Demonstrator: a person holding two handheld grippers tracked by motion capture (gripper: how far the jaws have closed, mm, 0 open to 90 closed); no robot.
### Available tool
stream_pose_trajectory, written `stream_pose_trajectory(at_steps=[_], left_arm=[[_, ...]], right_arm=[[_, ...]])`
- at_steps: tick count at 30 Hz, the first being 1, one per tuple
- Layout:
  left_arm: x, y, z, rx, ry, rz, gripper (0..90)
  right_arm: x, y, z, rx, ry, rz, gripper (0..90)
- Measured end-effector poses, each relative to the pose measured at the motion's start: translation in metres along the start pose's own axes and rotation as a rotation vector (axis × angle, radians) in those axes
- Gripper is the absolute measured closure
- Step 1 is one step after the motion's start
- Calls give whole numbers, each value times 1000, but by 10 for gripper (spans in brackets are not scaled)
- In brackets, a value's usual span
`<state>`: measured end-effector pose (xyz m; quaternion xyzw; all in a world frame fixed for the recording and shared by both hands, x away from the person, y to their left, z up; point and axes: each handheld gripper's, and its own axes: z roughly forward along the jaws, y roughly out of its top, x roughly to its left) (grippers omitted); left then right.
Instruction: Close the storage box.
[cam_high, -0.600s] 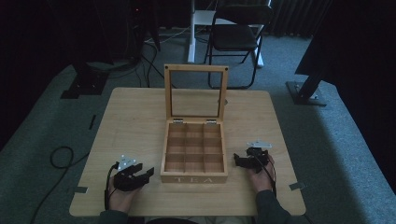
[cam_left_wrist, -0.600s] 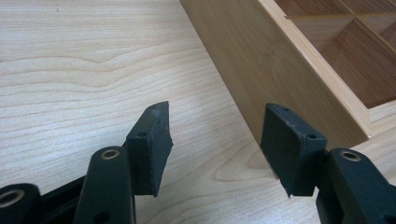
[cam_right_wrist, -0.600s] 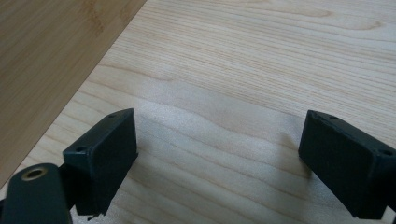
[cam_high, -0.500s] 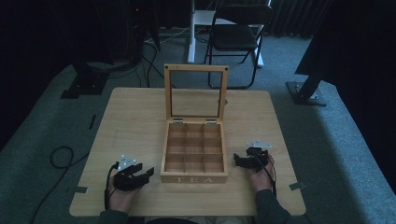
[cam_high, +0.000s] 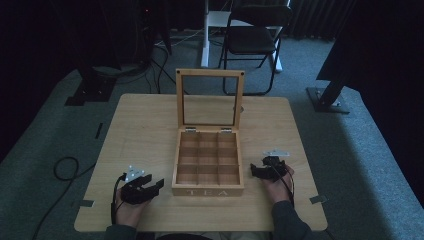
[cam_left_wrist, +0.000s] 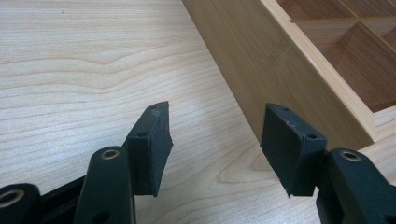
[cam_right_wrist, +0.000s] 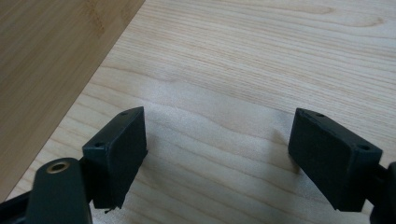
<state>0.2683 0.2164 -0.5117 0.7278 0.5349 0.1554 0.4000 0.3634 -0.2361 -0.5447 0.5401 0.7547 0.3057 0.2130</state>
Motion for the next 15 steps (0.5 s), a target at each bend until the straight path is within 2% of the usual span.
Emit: stream_pose_trajectory(at_steps=[4, 6, 8, 9, 15], left_arm=[[0, 0, 0, -1, 1, -2, 431], [1, 0, 0, -2, 1, -3, 431], [1, 0, 0, -1, 1, -1, 431], [2, 0, -1, -1, 0, -2, 431], [3, 1, 0, 1, 3, -5, 431]], right_arm=[[0, 3, 0, 20, 2, -2, 198], [0, 5, -1, 27, 4, -5, 269], [1, 6, -1, 30, -2, -8, 283], [2, 7, -1, 25, -17, -16, 307], [4, 16, -13, -19, -13, -23, 369]])
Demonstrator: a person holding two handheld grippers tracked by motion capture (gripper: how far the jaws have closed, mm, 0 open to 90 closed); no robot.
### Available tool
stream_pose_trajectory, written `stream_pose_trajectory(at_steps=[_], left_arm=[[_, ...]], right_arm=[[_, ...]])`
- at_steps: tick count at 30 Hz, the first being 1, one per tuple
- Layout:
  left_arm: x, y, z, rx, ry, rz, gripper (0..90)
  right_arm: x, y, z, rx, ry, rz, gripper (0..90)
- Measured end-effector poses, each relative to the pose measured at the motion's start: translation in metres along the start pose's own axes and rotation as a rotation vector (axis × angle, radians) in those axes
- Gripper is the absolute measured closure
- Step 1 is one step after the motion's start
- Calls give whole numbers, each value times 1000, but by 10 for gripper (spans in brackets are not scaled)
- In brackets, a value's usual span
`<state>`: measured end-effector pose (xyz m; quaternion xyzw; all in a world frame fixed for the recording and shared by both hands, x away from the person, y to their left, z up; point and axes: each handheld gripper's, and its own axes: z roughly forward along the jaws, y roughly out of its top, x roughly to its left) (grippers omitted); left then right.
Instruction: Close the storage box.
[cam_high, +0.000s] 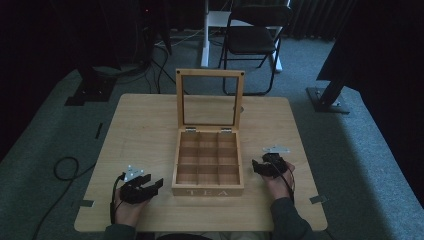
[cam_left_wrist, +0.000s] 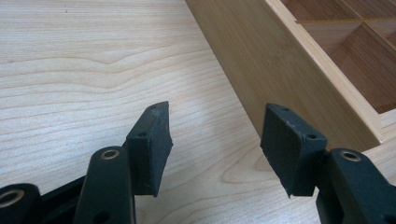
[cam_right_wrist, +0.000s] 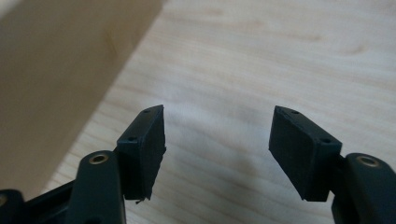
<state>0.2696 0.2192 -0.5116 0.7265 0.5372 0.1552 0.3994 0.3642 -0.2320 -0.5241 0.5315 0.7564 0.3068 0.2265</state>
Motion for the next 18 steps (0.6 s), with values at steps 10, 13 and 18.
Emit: stream_pose_trajectory(at_steps=[10, 13, 18], left_arm=[[-2, 1, 0, -1, -13, 5, 431], [-3, 1, 0, -2, -15, 3, 431], [-4, 2, -1, -2, -22, 12, 431]], right_arm=[[2, 16, -14, -51, 18, -6, 425], [3, 22, -16, -58, 23, 6, 410], [5, 29, -18, -65, 36, 6, 398]])
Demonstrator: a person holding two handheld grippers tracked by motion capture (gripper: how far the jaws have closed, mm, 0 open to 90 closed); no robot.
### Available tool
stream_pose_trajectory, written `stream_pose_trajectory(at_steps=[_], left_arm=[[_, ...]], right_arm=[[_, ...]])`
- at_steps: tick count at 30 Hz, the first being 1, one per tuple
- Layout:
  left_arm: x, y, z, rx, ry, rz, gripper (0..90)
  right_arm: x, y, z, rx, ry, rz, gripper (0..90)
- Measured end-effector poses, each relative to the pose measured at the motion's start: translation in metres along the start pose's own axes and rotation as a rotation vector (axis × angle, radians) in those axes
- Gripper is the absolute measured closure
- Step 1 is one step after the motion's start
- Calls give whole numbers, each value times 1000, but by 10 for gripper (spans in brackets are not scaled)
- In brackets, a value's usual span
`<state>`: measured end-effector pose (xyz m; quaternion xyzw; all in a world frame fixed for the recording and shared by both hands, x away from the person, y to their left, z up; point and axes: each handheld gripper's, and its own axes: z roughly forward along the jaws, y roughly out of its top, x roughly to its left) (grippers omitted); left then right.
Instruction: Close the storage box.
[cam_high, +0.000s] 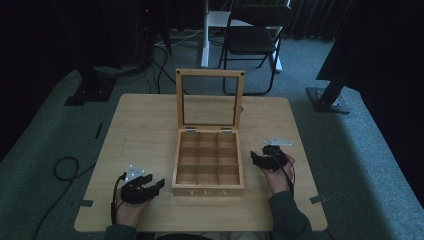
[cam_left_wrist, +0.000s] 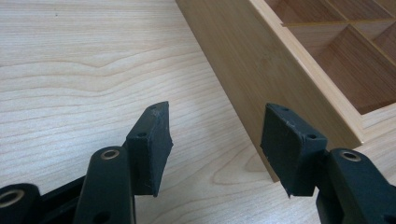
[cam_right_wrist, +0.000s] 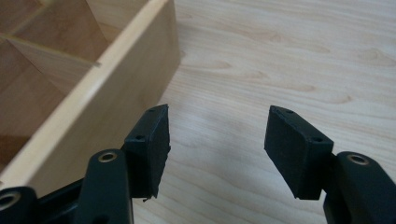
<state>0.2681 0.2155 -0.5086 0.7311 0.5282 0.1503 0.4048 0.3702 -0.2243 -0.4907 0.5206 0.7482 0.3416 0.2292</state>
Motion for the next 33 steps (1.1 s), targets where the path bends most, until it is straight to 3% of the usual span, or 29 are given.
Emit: stream_pose_trajectory(at_steps=[8, 18, 33], left_arm=[[-2, 5, -1, 0, -4, 19, 439], [-3, 15, -3, -10, -6, 42, 441], [-4, 28, -6, -26, -12, 62, 442]], right_arm=[[7, 11, 2, -3, 38, -43, 389], [15, 26, 2, -21, 42, -80, 431], [9, 56, -1, -70, 58, -66, 436]])
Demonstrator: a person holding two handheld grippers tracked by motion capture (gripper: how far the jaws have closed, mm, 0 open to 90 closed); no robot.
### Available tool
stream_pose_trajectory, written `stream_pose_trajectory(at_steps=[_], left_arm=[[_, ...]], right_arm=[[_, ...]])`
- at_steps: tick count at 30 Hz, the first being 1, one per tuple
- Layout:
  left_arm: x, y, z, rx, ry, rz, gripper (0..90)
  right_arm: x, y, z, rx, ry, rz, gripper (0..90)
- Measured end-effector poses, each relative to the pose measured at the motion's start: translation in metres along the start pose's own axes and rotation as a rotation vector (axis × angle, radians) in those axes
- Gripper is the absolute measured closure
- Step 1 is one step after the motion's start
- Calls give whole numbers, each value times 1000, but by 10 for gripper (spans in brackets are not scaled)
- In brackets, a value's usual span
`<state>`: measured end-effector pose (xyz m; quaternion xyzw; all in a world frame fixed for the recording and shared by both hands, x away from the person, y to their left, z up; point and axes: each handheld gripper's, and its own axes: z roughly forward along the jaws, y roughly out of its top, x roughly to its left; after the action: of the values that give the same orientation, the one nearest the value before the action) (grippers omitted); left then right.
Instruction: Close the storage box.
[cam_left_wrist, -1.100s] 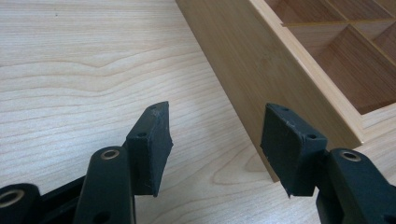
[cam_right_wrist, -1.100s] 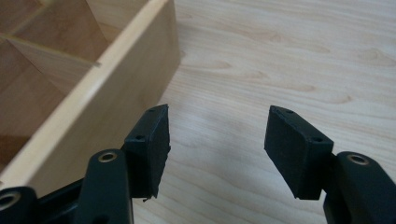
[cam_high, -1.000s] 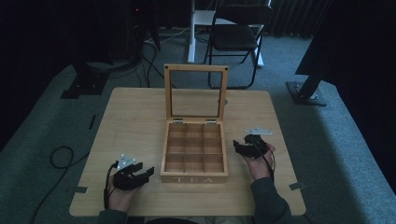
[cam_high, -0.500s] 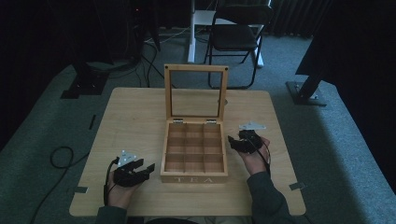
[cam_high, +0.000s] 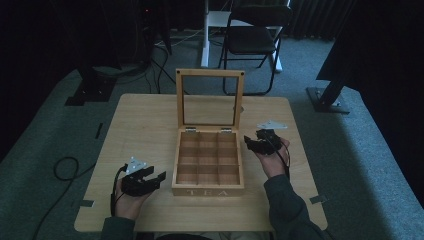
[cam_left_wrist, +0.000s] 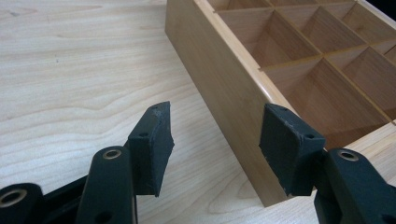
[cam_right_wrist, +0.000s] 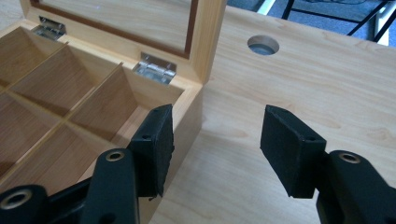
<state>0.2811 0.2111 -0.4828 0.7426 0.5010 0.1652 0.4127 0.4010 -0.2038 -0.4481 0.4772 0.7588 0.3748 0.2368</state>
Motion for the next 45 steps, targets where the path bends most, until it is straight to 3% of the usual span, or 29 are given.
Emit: stream_pose_trajectory(at_steps=[3, 10, 20, 32, 35, 45], left_arm=[[1, 2, 0, -2, 4, 6, 442], [1, 6, 0, -6, 7, 15, 446], [3, 10, 0, -10, 10, 19, 448], [4, 14, 0, -24, 12, 18, 447], [4, 14, -1, -26, 14, 15, 447], [5, 16, -3, -36, 19, 18, 446]], right_arm=[[-2, 6, 2, -1, 21, 8, 443], [-4, 19, 10, -1, 9, -30, 470], [-7, 29, 20, -27, 52, 2, 495], [-5, 50, 35, -43, 56, -31, 510], [-6, 56, 37, -64, 82, 24, 505], [-4, 77, 50, -82, 62, 28, 463]])
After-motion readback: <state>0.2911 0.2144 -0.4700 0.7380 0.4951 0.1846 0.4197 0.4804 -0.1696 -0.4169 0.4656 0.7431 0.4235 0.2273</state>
